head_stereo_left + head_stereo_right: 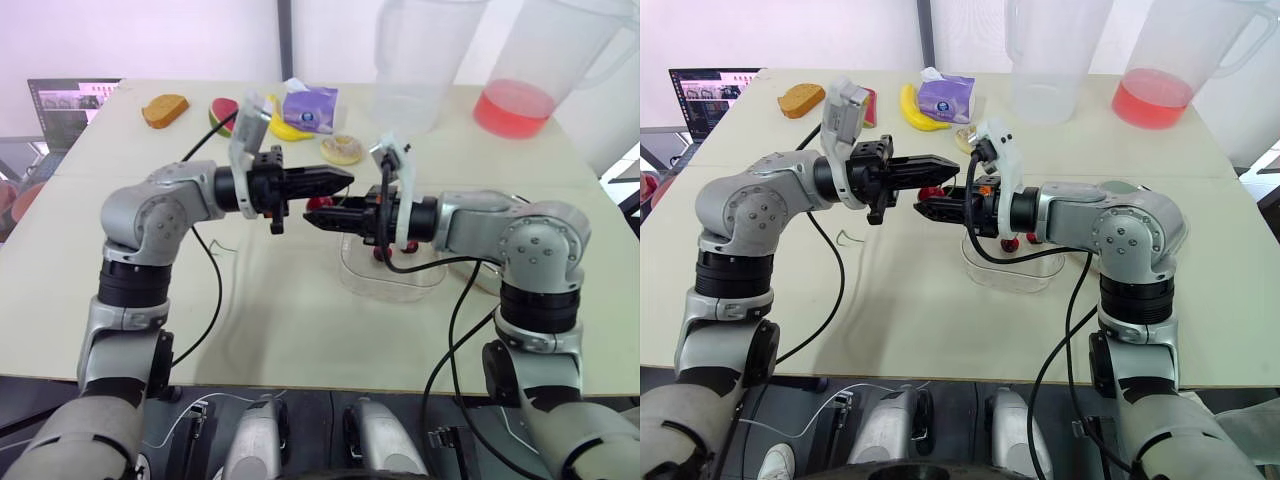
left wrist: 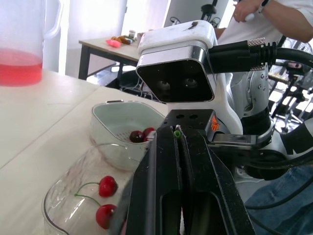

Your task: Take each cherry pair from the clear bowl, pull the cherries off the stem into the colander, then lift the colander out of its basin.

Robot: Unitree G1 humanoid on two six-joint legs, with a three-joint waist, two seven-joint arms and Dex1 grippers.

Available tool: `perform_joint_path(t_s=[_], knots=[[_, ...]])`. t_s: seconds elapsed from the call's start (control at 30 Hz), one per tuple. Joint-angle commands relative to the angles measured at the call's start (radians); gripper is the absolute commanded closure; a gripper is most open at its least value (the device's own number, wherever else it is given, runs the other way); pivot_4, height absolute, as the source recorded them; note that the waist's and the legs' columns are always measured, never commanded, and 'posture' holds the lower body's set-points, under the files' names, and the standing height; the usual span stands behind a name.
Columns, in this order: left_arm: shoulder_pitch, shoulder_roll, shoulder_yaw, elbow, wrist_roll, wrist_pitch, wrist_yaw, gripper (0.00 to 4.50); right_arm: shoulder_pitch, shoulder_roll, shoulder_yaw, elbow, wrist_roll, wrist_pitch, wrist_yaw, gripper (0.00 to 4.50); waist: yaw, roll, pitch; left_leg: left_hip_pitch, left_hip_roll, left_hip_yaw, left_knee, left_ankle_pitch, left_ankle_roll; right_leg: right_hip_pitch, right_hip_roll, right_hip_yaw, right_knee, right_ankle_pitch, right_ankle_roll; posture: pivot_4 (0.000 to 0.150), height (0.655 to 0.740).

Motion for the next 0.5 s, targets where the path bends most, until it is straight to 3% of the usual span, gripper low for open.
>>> perform_joint_path(t_s=[0.03, 0.5], knots=[[-0.016, 0.002, 0.007, -0.030, -0.010, -0.006, 0.001, 4.50, -0.007, -0.015, 0.001, -0.030, 0.006, -0.003, 0.008, 3.67, 0.000, 0.000, 0.000, 0.000, 0.000, 0.000, 0.000, 0.000, 0.000, 0.000, 0.000, 0.000, 0.000, 0.000, 0.000, 0.150, 0.7400], [-0.018, -0.002, 0.011, -0.026, -0.015, -0.007, 0.014, 4.50, 0.058, -0.045, 0.065, -0.015, -0.051, 0.005, -0.001, 3.67, -0.001, 0.000, 0.000, 0.000, 0.000, 0.000, 0.000, 0.000, 0.000, 0.000, 0.000, 0.000, 0.000, 0.000, 0.000, 0.150, 0.7400]])
